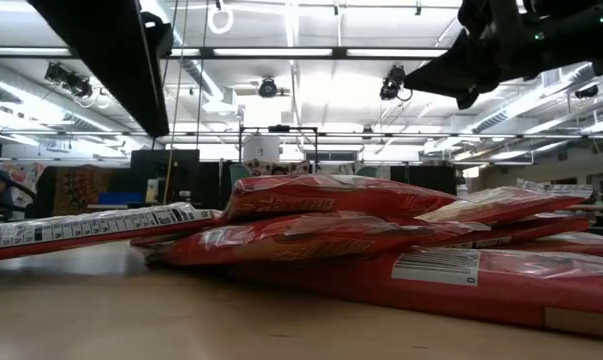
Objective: Sort popcorn bags into baskets
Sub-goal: Put the popcorn bag into the green bin
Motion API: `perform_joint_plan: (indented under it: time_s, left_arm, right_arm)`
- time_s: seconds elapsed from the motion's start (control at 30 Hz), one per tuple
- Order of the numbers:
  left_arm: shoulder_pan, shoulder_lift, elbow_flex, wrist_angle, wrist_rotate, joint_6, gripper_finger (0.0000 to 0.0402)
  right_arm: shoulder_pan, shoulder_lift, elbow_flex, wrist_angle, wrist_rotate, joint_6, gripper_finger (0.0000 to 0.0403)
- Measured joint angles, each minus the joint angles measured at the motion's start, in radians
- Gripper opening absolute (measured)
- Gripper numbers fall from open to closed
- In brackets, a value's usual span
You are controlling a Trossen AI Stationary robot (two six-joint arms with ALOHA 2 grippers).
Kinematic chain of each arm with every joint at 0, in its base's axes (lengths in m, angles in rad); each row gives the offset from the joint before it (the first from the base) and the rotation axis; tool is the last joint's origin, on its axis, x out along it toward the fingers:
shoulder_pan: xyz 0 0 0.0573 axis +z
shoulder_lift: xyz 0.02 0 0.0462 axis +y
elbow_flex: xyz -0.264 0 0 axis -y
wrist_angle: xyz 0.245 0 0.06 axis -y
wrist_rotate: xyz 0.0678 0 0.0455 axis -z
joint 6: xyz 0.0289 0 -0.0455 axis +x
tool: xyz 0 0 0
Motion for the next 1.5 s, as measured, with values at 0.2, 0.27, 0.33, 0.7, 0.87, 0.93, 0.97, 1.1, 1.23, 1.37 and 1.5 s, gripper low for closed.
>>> perform_joint_plan:
  time_s: [0.2,0.27,0.33,0.7,0.87,0.93,0.97,1.1,1.23,1.37,1.5]
  left_arm:
    - [-0.019,0.157,0.233,-0.212,-0.005,-0.133,0.0206]
    - [-0.025,0.201,0.3,-0.271,-0.005,-0.166,0.0206]
    - [-0.028,0.243,0.355,-0.329,-0.008,-0.209,0.0206]
    - [-0.026,0.392,0.466,-0.46,0.03,-0.353,0.0205]
    - [-0.025,0.411,0.466,-0.496,0.036,-0.386,0.0205]
    - [-0.025,0.422,0.466,-0.499,0.036,-0.385,0.0205]
    - [-0.025,0.428,0.466,-0.5,0.036,-0.385,0.0205]
    - [-0.025,0.462,0.466,-0.525,0.046,-0.379,0.0205]
    - [-0.025,0.473,0.464,-0.558,0.056,-0.376,0.0204]
    - [-0.026,0.476,0.461,-0.6,0.06,-0.374,0.018]
    - [-0.027,0.476,0.461,-0.625,0.08,-0.329,0.0116]
  right_arm:
    - [0.001,-0.051,0.0,-0.062,0.0,-0.056,0.0036]
    - [0.001,-0.058,0.0,-0.079,0.0,-0.072,0.0036]
    - [0.001,-0.058,0.0,-0.084,-0.001,-0.084,0.0036]
    - [0.0,-0.055,0.0,-0.091,-0.002,-0.133,0.0036]
    - [0.0,-0.055,0.0,-0.093,-0.002,-0.133,0.0036]
    - [0.0,-0.055,-0.001,-0.093,-0.002,-0.137,0.0036]
    - [0.0,-0.055,-0.001,-0.093,-0.002,-0.14,0.0036]
    - [0.0,-0.055,-0.001,-0.093,-0.002,-0.143,0.0036]
    - [0.0,-0.055,-0.001,-0.093,-0.01,-0.142,0.0036]
    - [0.0,-0.055,-0.001,-0.094,-0.011,-0.14,0.0036]
    - [0.0,-0.055,-0.001,-0.094,-0.041,-0.119,0.0036]
